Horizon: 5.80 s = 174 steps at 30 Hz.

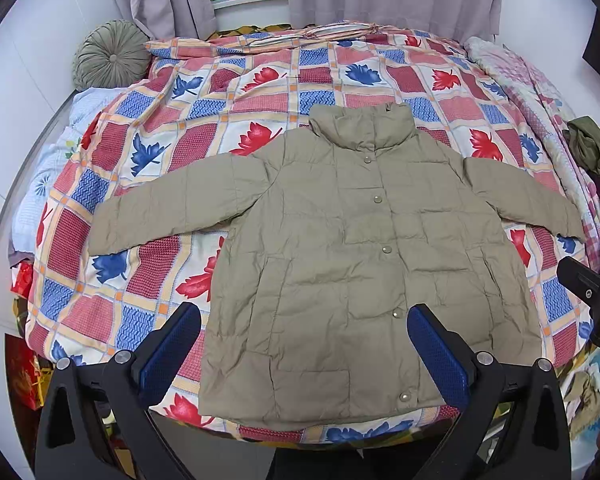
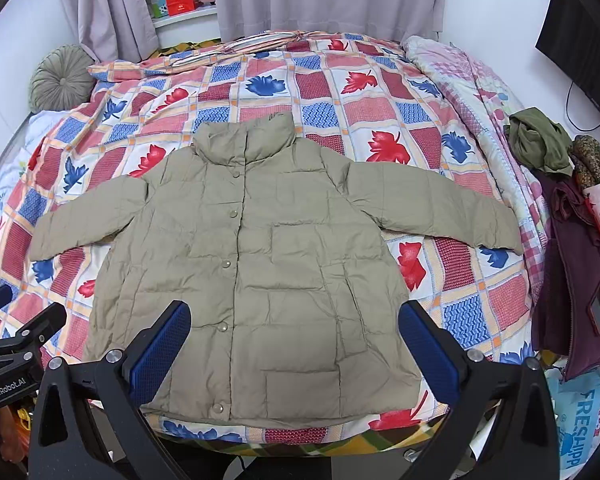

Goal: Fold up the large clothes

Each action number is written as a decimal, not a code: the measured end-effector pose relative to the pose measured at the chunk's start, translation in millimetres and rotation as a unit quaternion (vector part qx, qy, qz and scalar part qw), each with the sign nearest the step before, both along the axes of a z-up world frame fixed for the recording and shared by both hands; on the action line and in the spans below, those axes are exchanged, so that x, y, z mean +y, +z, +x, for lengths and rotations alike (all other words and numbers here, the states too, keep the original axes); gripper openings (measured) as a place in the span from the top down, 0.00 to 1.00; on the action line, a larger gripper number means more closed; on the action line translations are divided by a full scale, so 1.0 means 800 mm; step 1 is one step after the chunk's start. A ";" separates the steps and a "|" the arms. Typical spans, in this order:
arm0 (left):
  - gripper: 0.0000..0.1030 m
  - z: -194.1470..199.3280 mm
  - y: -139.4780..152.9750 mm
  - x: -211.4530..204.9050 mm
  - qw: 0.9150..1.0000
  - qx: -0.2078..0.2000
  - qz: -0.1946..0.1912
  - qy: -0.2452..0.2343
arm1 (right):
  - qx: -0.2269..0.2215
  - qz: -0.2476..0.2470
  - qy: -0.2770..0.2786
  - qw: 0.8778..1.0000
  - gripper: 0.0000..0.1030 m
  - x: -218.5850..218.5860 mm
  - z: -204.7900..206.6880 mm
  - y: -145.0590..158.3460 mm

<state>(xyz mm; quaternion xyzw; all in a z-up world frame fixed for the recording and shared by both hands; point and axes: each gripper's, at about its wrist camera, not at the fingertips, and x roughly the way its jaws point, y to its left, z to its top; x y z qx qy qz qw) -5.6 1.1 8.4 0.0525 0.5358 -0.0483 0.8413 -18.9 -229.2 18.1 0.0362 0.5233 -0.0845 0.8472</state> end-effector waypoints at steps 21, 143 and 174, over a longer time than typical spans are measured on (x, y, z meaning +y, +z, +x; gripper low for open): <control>0.00 -0.001 0.001 0.002 1.000 -0.001 0.000 0.000 | 0.000 -0.001 0.000 1.000 0.00 0.000 0.000 0.000; 0.91 0.342 -0.278 0.422 0.944 -0.032 -0.234 0.229 | 0.061 0.236 0.074 0.967 0.92 0.265 0.320 -0.294; 0.90 0.296 -0.303 -0.156 0.981 0.011 -0.059 -0.184 | 0.054 0.328 -0.079 0.940 0.92 -0.006 0.185 -0.317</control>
